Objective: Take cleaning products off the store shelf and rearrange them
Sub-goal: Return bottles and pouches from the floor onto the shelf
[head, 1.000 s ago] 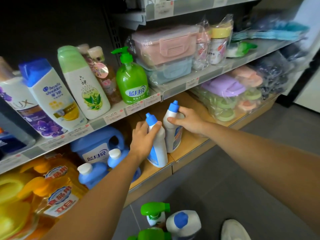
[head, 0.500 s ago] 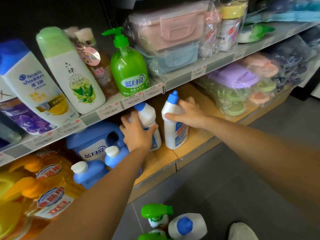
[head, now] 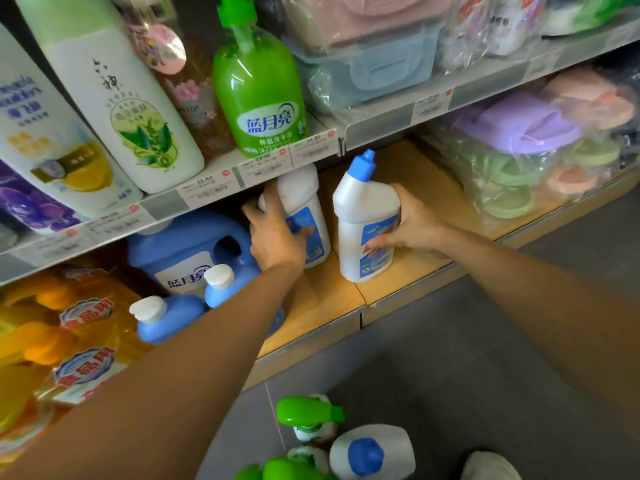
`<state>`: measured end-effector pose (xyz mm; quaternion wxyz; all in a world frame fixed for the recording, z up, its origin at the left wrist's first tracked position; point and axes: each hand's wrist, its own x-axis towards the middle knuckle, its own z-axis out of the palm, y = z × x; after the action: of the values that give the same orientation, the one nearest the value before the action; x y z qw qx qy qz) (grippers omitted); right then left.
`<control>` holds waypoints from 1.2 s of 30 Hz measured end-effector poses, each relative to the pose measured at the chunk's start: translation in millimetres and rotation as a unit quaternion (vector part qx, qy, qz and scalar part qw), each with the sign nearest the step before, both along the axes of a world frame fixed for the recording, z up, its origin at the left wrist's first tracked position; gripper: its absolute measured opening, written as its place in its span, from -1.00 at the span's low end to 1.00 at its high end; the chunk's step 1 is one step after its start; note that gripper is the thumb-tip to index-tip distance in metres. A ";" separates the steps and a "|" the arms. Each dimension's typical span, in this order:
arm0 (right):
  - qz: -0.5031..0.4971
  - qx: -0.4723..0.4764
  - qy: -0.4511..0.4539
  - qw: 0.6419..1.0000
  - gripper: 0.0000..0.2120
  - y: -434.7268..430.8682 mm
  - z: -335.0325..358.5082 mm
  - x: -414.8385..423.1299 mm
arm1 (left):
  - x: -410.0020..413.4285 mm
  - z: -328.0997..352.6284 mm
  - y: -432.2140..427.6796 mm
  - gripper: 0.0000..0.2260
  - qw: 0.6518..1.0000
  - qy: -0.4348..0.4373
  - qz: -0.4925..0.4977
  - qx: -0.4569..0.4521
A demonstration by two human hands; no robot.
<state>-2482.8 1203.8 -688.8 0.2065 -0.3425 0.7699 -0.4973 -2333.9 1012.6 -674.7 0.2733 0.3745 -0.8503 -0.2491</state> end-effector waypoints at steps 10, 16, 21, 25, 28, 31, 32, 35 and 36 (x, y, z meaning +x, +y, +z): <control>-0.053 -0.036 -0.022 0.998 -0.23 -31.3 -9.0 -0.4 | -16.7 -7.6 -14.1 -0.32 0.994 0.077 -0.050 0.067; -0.122 0.023 -0.012 0.992 -0.36 -46.7 -4.6 8.2 | 65.5 -19.1 53.5 -0.42 0.949 0.134 -0.157 0.237; -0.174 0.090 0.015 0.980 -0.32 -28.8 0.0 68.3 | 152.5 -15.6 69.9 -0.64 0.917 -0.087 -0.362 0.144; -0.027 0.174 0.042 0.983 -0.57 13.1 12.9 136.6 | 205.4 -22.5 59.1 -0.64 0.861 -0.255 -0.429 0.098; 0.202 0.232 0.002 0.951 -0.61 41.0 24.6 185.3 | 221.2 -28.2 54.9 -0.63 0.861 -0.276 -0.420 0.072; 0.314 0.316 0.153 0.882 -0.50 57.3 18.9 221.7 | 213.7 -31.9 52.1 -0.57 0.856 -0.325 -0.401 0.028; 0.326 0.328 0.201 0.864 -0.51 60.8 13.0 231.1 | 210.2 -33.0 52.6 -0.55 0.854 -0.338 -0.396 0.016; 0.317 0.334 0.225 0.859 -0.68 64.4 -1.9 246.9 | 202.1 -36.2 56.6 -0.55 0.855 -0.355 -0.378 -0.017; 0.306 0.329 0.209 0.869 -0.75 66.4 -4.0 245.8 | 201.0 -34.9 59.1 -0.57 0.860 -0.353 -0.367 -0.026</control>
<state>-2237.0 1270.2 -692.8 0.2832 -0.5691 0.7707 -0.0441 -2132.9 1071.7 -709.6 -0.1468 0.0906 -0.9718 -0.1608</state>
